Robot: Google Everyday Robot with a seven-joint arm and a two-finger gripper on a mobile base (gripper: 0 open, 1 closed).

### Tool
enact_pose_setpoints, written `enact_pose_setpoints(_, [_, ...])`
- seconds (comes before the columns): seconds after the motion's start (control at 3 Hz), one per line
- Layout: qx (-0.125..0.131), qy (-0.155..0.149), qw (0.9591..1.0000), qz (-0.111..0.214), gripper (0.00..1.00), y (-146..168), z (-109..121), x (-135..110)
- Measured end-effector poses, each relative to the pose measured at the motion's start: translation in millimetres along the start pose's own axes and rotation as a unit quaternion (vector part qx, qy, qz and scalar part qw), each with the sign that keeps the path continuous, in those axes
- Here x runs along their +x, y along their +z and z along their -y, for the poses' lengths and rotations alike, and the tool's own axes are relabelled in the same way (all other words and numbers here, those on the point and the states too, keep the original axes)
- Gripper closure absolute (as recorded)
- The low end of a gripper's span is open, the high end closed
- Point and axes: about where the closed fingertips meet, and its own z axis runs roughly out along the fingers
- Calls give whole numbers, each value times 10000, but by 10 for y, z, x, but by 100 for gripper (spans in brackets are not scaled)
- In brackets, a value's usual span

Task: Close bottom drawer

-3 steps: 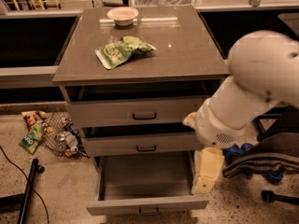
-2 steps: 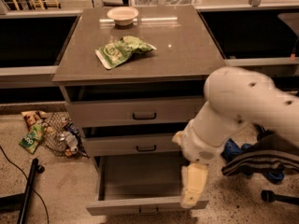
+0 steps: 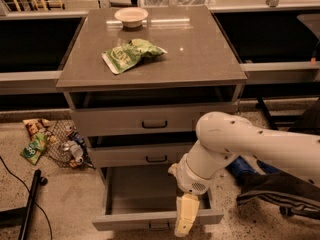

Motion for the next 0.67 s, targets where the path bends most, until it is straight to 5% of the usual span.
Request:
enact_pose_setpoints(0.33, [-33,-5,10000,57,0,5,-28,-11])
enact_pose_setpoints(0.67, [-216,202,9994,173,0,398,80,130])
